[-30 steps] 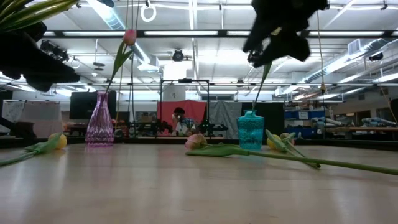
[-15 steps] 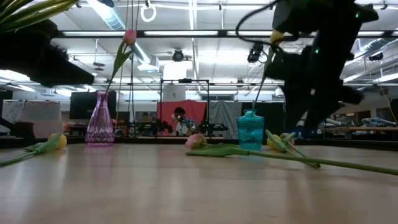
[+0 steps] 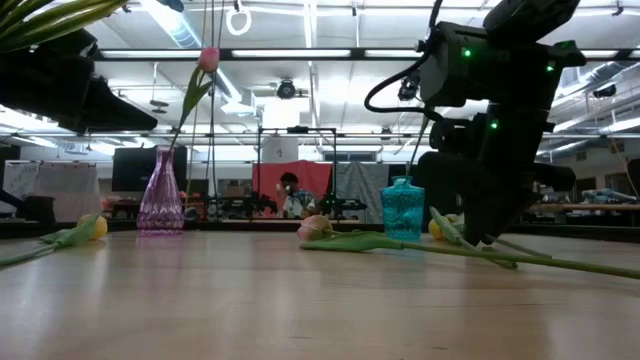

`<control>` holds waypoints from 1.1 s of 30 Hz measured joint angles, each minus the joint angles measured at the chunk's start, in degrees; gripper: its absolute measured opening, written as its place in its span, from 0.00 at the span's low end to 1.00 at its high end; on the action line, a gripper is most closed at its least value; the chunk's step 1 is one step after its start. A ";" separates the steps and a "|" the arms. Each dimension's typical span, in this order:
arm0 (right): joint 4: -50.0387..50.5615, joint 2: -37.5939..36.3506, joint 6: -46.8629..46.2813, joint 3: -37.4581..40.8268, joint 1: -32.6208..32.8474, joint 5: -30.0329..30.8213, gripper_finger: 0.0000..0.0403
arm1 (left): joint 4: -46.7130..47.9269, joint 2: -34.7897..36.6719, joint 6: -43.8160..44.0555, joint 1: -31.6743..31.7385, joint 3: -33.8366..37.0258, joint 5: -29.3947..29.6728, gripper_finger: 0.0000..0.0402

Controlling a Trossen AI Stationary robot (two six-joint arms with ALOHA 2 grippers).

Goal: Sort flowers into vase by color
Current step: Put the right pink tulip into the violet vase

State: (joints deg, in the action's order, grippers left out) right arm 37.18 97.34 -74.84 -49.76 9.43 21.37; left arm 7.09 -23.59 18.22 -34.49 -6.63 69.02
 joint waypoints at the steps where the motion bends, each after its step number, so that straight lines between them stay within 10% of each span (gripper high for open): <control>1: 0.04 -0.05 -0.01 0.00 0.00 0.00 0.24 | -0.02 0.00 0.00 -0.01 0.00 -0.40 0.37; 6: 0.79 -0.33 0.23 0.00 0.12 -2.16 0.04 | -0.04 0.02 0.02 -0.01 0.00 -2.85 0.37; 21: 13.19 -15.49 -4.47 0.04 9.82 -17.82 0.03 | -0.67 0.07 -1.45 -0.04 0.00 -9.47 0.37; 33: -12.53 -21.68 18.37 0.04 10.41 -3.45 0.05 | -17.88 0.04 -20.77 0.89 -0.04 -15.17 0.37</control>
State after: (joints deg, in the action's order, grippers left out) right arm 24.65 75.66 -56.47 -49.71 19.84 17.92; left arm -10.79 -23.55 -2.55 -33.60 -6.68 53.86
